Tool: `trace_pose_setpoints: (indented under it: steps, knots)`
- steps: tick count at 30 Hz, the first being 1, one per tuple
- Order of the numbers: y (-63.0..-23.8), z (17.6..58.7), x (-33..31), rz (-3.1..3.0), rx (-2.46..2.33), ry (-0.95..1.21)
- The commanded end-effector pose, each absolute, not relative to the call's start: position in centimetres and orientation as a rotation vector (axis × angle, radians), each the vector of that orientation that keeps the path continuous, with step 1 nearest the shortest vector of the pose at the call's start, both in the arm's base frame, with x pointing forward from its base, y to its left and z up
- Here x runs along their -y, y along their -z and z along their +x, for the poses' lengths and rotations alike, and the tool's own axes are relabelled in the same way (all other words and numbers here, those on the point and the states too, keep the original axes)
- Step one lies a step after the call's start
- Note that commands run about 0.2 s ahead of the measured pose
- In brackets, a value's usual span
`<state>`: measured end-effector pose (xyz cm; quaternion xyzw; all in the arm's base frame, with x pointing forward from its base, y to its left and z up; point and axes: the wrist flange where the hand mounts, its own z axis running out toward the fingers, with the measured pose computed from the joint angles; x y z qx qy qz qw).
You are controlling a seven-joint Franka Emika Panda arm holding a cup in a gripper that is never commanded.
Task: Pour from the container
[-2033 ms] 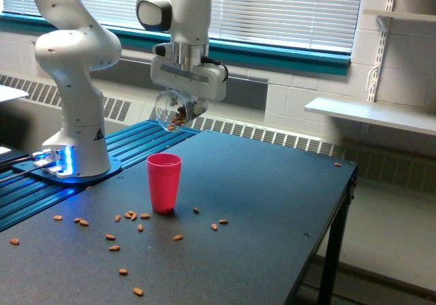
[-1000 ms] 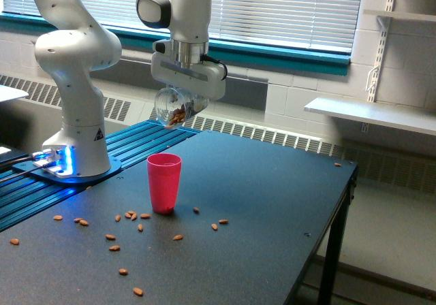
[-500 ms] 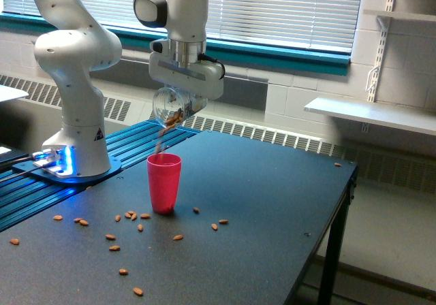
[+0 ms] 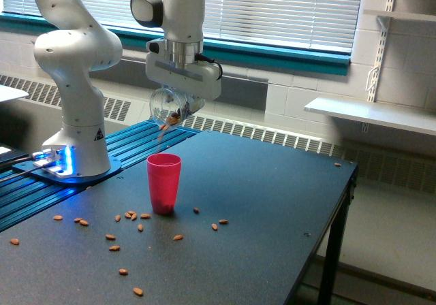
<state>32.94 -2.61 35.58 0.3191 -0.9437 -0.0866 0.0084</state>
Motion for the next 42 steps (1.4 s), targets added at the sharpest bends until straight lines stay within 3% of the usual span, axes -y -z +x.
trace_pose_setpoints:
  steps: [1, 42]
  knots:
    - [-35.75, 33.3, 3.22, 1.032, 2.938, 0.28]
    - [-35.66, 33.12, 3.89, 1.04, 2.913, 0.33]
